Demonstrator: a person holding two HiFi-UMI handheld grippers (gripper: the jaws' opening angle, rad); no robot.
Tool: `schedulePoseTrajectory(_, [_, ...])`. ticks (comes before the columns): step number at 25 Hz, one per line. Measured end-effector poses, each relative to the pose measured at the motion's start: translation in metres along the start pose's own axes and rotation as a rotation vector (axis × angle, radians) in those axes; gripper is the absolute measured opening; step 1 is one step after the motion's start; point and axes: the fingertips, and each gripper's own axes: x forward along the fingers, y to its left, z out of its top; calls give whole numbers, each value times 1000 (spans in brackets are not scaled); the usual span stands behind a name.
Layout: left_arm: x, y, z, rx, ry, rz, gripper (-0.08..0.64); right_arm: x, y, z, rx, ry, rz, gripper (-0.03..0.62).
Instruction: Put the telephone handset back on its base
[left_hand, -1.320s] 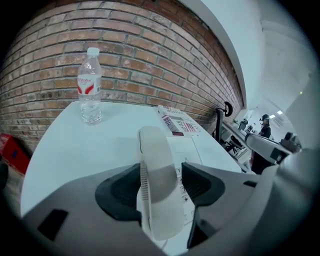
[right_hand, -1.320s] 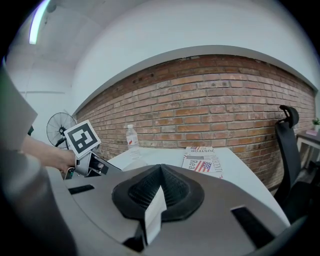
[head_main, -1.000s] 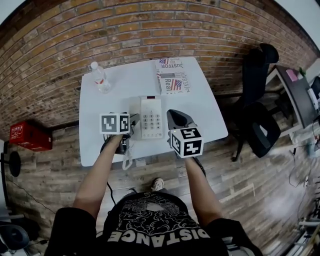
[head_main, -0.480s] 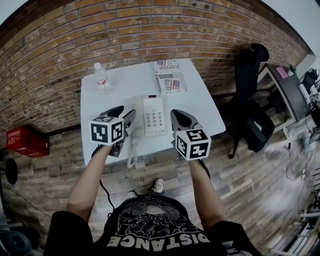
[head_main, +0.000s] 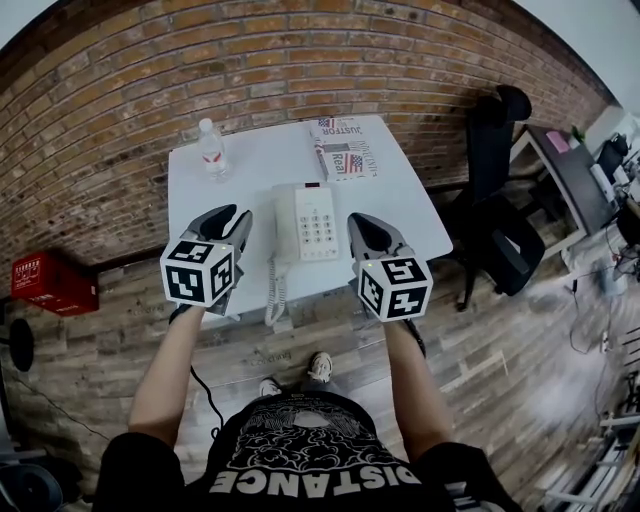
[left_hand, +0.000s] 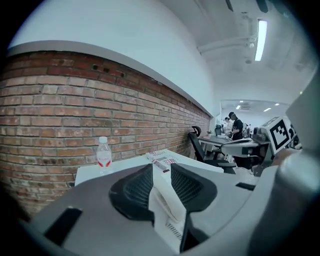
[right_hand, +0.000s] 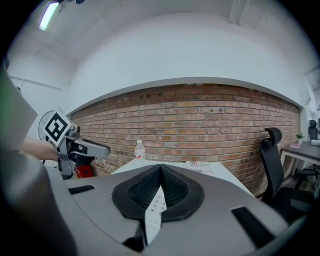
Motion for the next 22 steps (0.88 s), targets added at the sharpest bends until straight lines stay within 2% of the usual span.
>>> schedulePoseTrajectory(5, [-24,15,7,9,-56,35,63,-5,24,6,-7,-21,8,0])
schedulePoseTrajectory(10, [-39,20,5,21,-79,37,18,-11,44,8,-12,-33,19,0])
schedulePoseTrajectory(22, [-58,34,-4,6,-94,25,6,-25,60,4,-18,-33,-34,0])
